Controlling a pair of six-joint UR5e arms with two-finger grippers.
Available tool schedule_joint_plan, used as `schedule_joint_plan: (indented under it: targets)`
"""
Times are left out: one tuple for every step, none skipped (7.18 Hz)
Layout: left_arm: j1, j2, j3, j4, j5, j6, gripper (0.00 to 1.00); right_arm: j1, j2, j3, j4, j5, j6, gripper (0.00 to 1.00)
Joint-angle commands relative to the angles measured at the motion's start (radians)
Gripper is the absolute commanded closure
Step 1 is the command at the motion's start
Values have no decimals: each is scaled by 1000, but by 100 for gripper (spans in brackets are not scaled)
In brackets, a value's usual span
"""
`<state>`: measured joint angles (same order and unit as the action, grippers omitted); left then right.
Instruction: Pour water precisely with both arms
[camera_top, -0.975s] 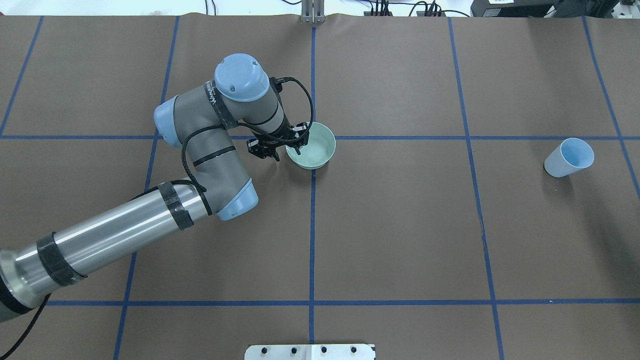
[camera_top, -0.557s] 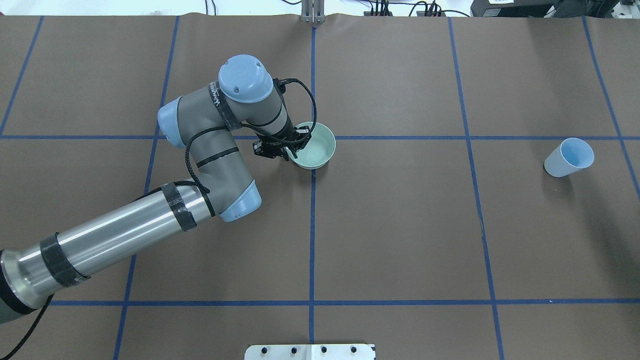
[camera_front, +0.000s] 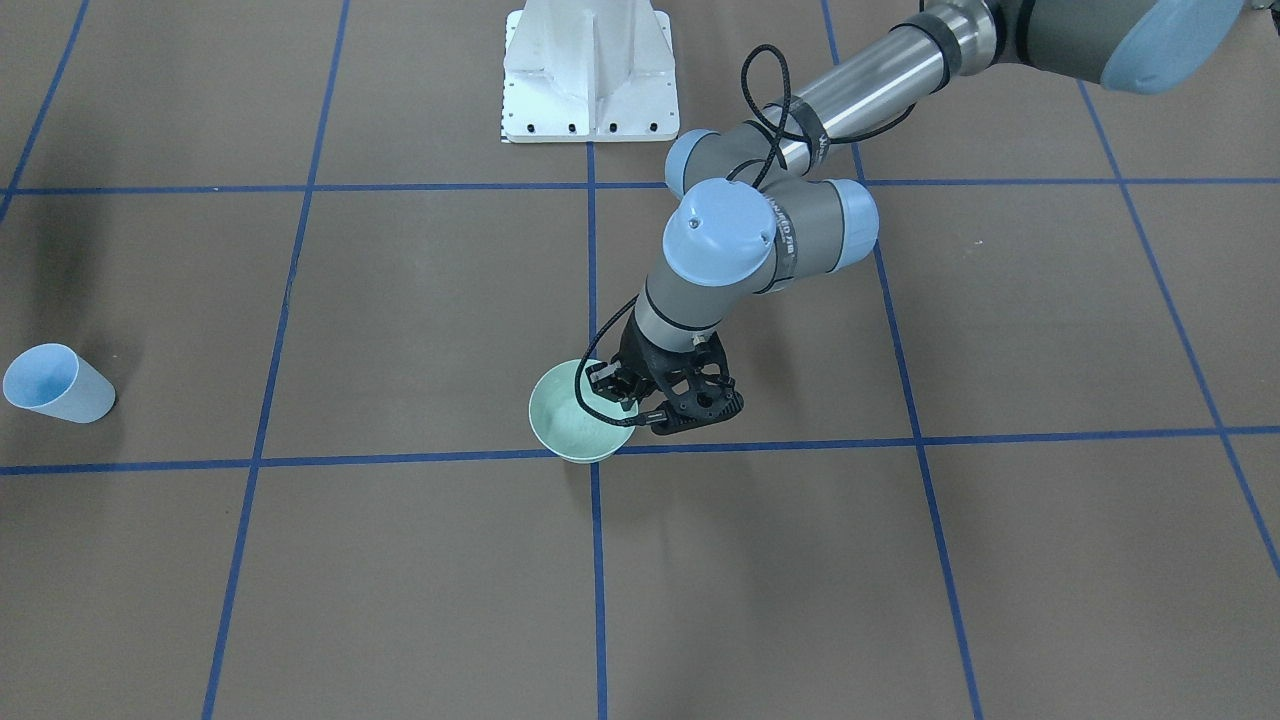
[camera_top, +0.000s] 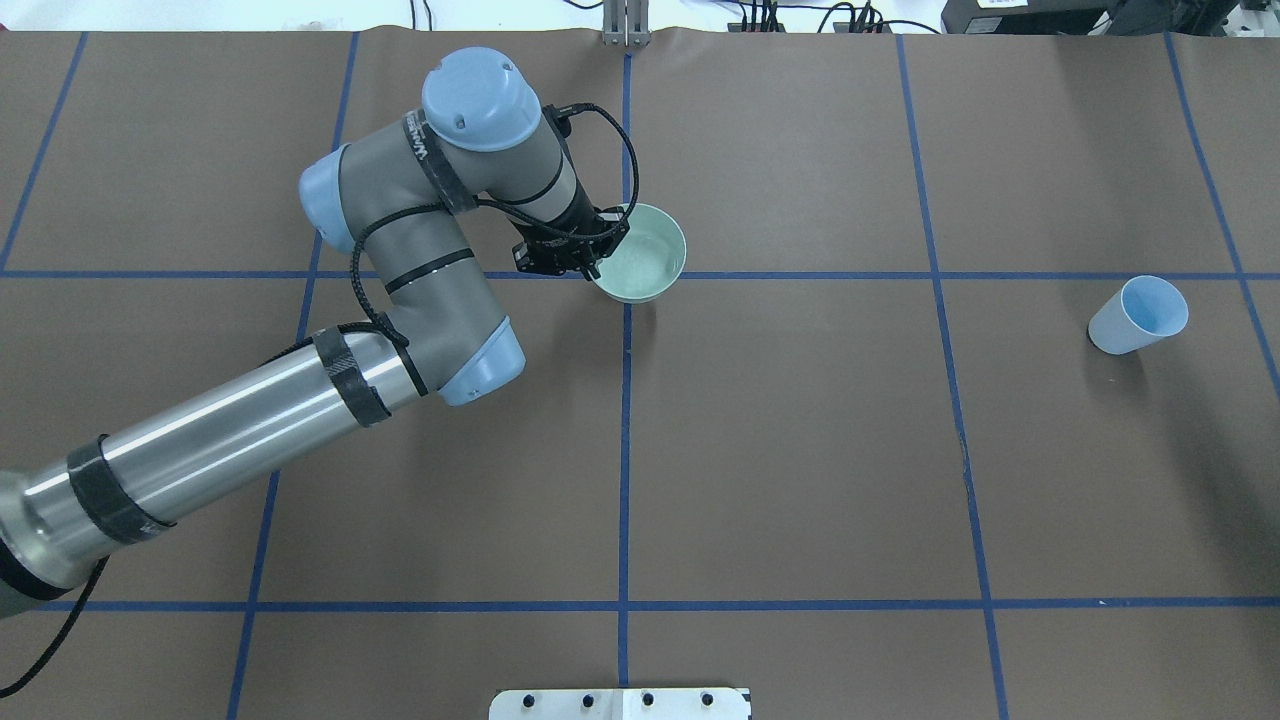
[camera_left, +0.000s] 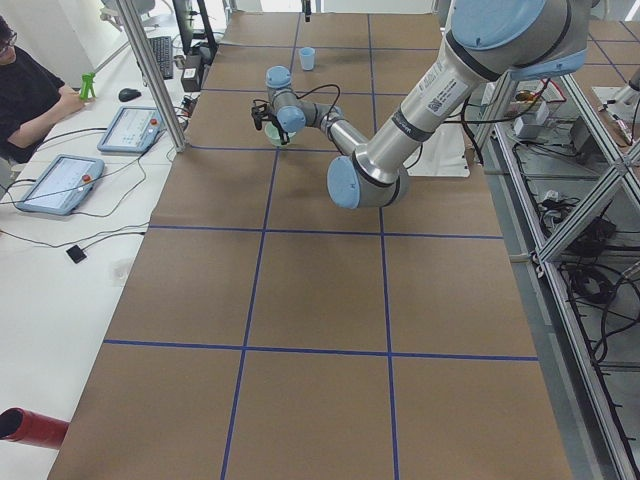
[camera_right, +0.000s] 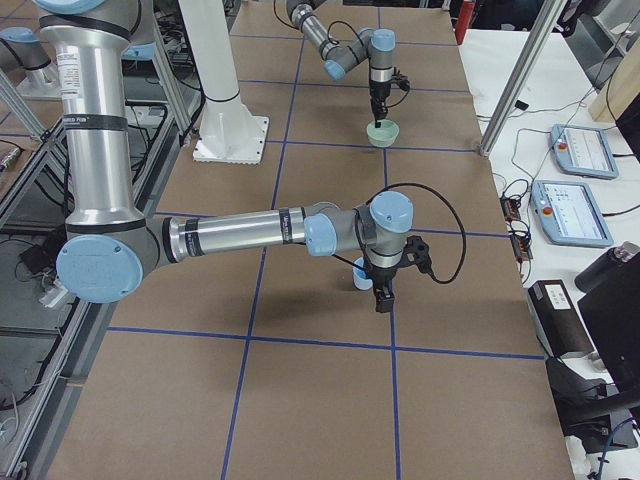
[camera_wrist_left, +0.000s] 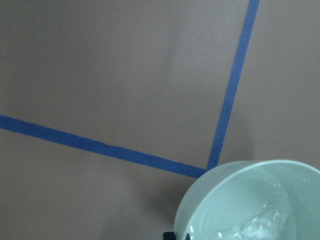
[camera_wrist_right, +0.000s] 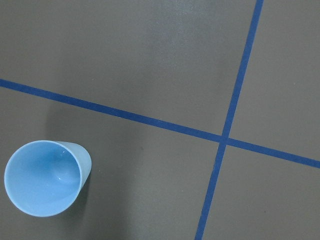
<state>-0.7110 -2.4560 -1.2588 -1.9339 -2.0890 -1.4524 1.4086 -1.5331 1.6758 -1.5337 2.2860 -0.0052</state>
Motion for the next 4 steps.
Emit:
schedule_joint_plan:
  targets:
    - [-137, 151, -152, 10, -133, 108, 100, 4, -13, 13, 4, 35, -1, 0]
    - [-187, 287, -245, 10, -167, 209, 100, 4, -9, 19, 6, 29, 1, 0]
    - [-229, 413, -310, 10, -195, 322, 100, 4, -9, 16, 6, 26, 1, 0]
    - [-264, 539, -370, 9, -198, 442, 100, 4, 1, 27, 6, 24, 1, 0]
